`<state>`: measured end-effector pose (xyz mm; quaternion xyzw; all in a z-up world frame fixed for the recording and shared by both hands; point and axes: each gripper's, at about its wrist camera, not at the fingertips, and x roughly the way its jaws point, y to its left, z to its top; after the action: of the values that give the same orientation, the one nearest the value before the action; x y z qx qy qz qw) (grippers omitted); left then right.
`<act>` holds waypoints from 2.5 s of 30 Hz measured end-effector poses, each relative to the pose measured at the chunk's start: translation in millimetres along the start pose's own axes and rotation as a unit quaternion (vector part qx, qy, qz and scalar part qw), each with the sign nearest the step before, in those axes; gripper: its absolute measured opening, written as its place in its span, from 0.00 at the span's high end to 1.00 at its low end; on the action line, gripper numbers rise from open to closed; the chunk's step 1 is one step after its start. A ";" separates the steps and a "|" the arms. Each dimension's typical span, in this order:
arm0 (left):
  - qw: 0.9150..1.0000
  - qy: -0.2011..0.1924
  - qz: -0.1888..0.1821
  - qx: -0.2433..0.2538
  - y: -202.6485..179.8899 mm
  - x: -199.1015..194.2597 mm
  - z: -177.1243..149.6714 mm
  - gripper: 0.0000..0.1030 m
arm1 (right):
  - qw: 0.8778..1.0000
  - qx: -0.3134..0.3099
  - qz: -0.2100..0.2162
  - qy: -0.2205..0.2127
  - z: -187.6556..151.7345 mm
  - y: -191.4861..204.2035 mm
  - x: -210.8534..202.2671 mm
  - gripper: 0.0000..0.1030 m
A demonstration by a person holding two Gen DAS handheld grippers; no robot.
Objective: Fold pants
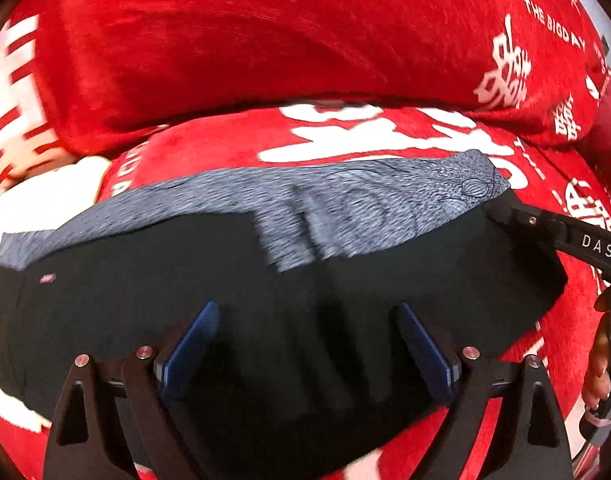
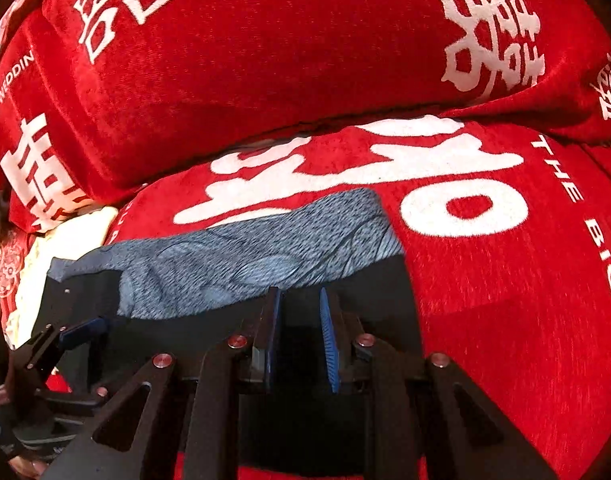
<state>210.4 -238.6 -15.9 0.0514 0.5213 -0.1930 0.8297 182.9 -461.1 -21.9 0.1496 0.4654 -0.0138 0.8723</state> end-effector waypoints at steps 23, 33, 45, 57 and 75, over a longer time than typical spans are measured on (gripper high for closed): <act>0.993 -0.016 0.010 -0.119 95.6 -90.0 -161.3 0.11 | 0.993 0.036 0.104 0.039 -125.8 84.7 -51.5 0.00; 0.992 -0.027 -0.001 -0.120 96.0 -107.2 -194.6 0.11 | 0.984 0.070 0.145 0.071 -175.3 93.9 -48.6 0.00; 0.990 -0.035 -0.011 -0.136 101.7 -114.9 -223.6 0.11 | 0.982 0.071 0.163 0.059 -202.6 108.2 -57.6 0.00; 0.989 -0.027 -0.013 -0.142 110.5 -117.4 -237.3 0.11 | 0.989 0.031 0.130 0.071 -217.7 123.4 -60.1 0.00; 0.984 -0.017 0.003 -0.180 169.0 -111.3 -233.4 0.11 | 0.993 0.033 0.078 0.079 -194.5 141.3 -44.2 0.00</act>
<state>33.7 13.5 -42.2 -0.1004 0.5329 -0.0944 0.8349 23.9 -278.0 -52.2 0.2143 0.5192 0.0507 0.8258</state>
